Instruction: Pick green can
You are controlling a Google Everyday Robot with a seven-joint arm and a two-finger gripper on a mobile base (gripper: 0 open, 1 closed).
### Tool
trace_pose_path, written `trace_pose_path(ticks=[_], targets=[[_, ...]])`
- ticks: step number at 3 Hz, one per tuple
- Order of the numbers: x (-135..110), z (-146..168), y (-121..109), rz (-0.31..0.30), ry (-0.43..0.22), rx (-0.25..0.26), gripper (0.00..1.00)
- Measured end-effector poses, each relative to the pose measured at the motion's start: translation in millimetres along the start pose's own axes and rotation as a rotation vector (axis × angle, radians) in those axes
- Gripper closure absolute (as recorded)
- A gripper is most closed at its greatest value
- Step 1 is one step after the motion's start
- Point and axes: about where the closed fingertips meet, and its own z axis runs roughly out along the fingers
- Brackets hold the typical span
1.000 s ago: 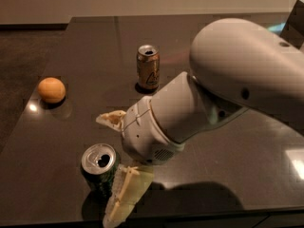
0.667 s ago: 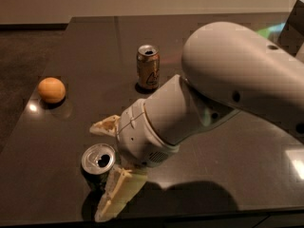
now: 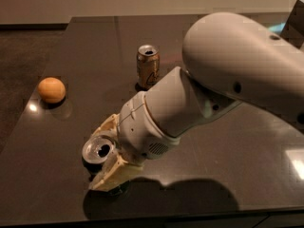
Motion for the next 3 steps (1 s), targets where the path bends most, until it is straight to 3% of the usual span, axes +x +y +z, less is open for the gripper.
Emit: trace_pose_path(ticks=[1,2,3], targets=[[-7,-22,-13,0.031,-0.015,0.023,0.82],[-18,-50,-31,0.064,-0.048,0.037,1.0],[-31,-81,-50,0.096,-0.096,0.041,1.0]])
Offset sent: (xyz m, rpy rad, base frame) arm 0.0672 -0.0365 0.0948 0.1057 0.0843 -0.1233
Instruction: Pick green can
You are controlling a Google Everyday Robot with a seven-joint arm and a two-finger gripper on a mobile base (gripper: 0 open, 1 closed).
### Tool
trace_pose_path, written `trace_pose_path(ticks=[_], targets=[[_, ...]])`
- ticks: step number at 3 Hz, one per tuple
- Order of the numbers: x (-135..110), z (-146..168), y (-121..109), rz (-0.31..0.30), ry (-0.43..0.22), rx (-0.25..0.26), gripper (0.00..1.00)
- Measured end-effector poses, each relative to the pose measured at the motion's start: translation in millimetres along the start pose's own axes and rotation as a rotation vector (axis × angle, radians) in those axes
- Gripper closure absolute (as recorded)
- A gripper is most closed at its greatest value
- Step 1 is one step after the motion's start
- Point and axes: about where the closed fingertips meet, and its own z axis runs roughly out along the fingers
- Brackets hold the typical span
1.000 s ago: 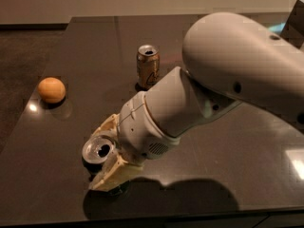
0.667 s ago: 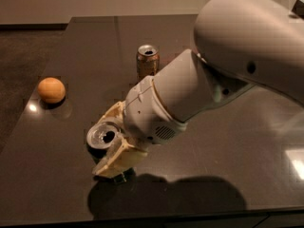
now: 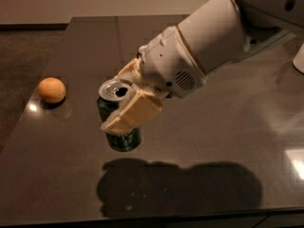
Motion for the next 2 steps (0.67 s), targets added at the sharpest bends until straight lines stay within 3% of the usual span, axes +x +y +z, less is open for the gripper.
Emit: trace_pose_path(ticks=[1,2], targets=[[-17.3,-34.2,-16.0,0.017,-0.054,0.007,1.0],[-18.6,-36.4,-16.5,0.016,-0.057,0.008,1.0]])
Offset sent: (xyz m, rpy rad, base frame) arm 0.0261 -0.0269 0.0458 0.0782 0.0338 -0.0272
